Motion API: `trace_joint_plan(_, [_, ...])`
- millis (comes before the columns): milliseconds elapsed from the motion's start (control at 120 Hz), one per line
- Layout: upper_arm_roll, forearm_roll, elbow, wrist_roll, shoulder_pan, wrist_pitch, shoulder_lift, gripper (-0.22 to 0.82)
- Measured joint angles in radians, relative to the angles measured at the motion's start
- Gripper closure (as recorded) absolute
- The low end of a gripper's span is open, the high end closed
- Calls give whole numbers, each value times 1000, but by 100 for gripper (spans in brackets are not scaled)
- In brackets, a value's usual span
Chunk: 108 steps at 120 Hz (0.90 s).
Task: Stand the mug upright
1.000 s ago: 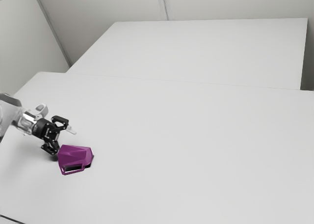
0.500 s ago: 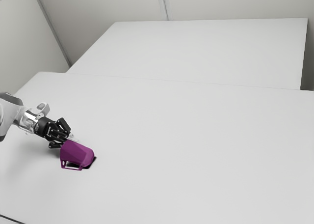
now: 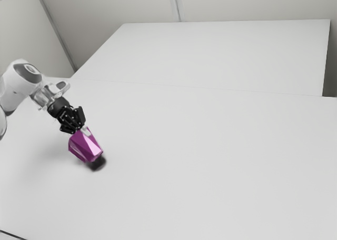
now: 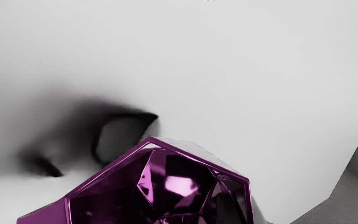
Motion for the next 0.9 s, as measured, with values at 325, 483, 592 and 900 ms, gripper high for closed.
trace_joint_plan(325, [-105, 367, -31, -128, -202, 286, -148, 78])
trace_joint_plan(483, [-118, 477, -101, -215, -253, 451, -162, 78])
trace_joint_plan(592, [-121, 531, -154, -271, -282, 554, -176, 78])
trace_joint_plan(900, [-126, 570, -272, -430, -345, 708, -220, 78])
